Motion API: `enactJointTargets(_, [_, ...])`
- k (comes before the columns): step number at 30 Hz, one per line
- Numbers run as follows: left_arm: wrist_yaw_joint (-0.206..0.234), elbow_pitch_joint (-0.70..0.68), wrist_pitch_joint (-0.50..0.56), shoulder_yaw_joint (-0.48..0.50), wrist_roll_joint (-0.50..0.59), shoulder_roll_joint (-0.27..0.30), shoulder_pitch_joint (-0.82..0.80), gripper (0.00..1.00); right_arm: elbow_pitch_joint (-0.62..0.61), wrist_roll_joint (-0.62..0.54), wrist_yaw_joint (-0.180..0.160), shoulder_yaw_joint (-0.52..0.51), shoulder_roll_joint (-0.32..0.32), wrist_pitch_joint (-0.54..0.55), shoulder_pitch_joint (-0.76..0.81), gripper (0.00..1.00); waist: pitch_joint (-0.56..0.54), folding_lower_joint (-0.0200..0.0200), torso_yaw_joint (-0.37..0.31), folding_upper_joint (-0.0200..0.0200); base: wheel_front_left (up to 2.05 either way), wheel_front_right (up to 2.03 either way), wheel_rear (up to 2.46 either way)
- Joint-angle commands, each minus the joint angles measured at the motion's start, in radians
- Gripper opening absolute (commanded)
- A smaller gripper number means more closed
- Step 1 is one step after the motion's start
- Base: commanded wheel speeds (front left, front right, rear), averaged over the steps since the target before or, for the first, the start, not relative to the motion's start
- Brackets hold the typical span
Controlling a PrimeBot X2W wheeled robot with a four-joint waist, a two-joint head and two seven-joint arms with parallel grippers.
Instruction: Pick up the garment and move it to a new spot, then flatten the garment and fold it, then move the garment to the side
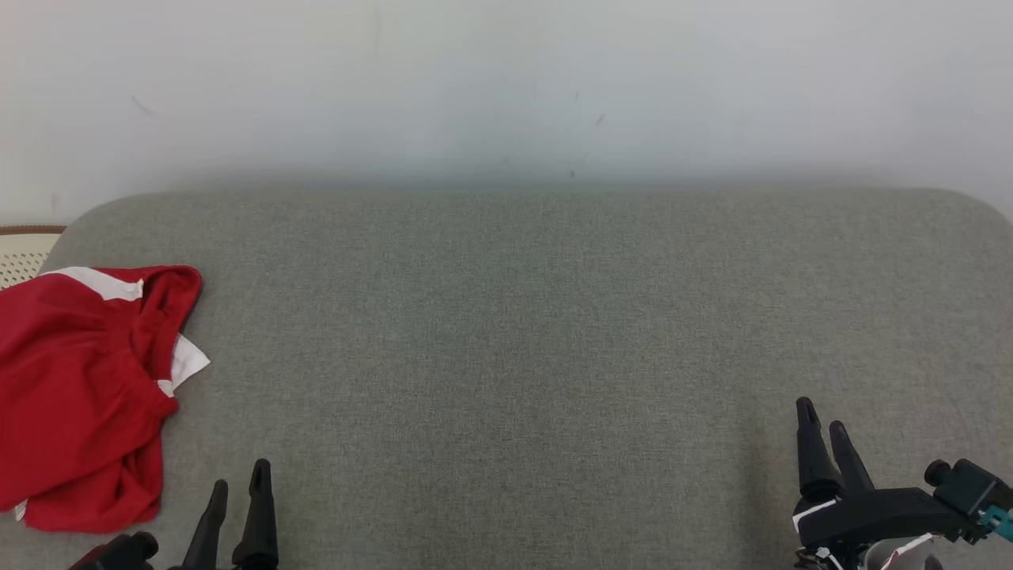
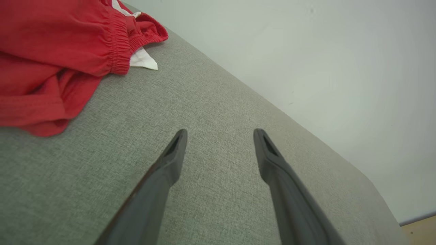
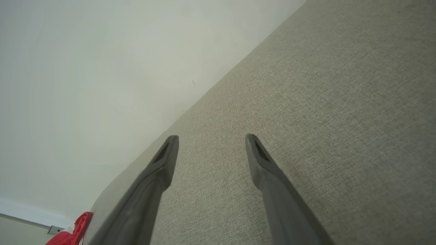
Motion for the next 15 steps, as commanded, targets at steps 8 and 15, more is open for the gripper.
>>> enactJointTargets(8, [0.024, -0.010, -0.029, -0.021, 0.108, 0.018, -0.023, 1.00, -0.005, -0.104, 0.000, 0.028, -0.019, -0.030, -0.029, 1.00, 0.003, 0.0000, -0.002, 0.0000, 0.00, 0.00, 0.00])
enactJointTargets(15, [0.037, -0.012, -0.047, -0.027, 0.178, 0.023, -0.023, 1.00, -0.004, -0.174, 0.000, 0.040, -0.027, -0.049, -0.028, 1.00, 0.003, 0.0000, -0.005, 0.0000, 0.00, 0.00, 0.00])
